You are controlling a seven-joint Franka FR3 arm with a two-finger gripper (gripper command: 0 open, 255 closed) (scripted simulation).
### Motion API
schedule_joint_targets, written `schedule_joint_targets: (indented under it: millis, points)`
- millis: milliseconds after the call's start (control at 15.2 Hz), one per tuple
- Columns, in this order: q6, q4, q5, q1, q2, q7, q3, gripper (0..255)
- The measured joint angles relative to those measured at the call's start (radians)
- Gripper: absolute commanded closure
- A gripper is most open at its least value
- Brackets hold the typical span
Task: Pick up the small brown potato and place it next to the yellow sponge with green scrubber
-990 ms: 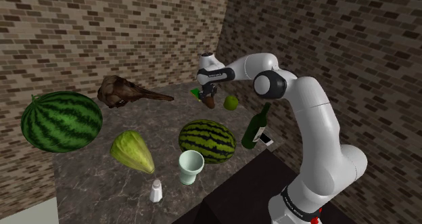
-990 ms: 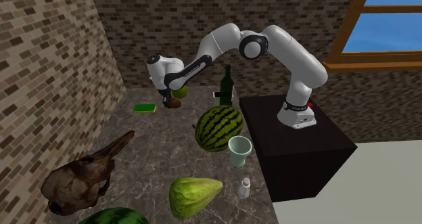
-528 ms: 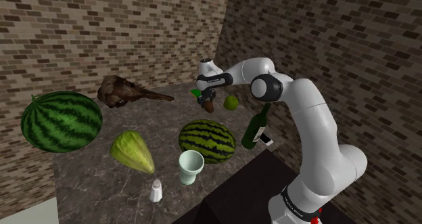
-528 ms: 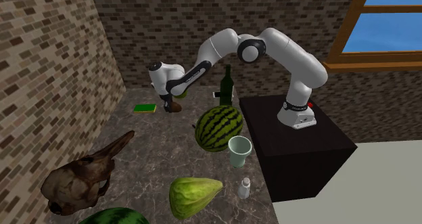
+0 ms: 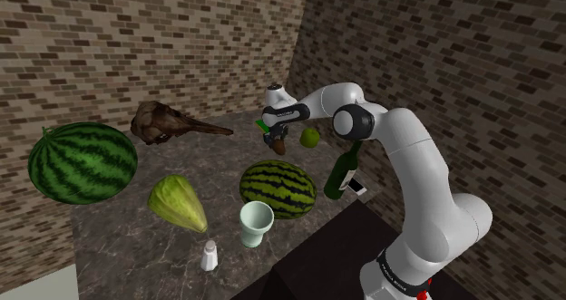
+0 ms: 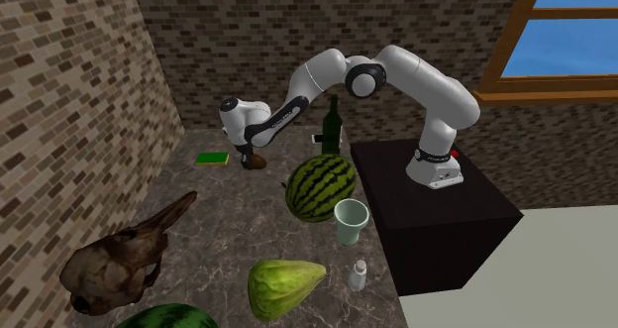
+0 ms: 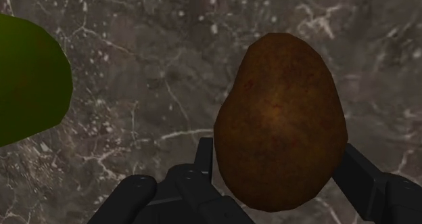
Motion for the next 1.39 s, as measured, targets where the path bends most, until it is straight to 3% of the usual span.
schedule_joint_targets:
  millis: [198,264,1386]
  points:
    - [0.000,0.000,0.000,0.000,0.001,0.000,0.000,255]
    - [0.000,0.001,0.000,0.000,0.001,0.000,0.000,0]
    - [-0.063,-0.021,0.009,0.011,-0.082,-0.002,0.011,0]
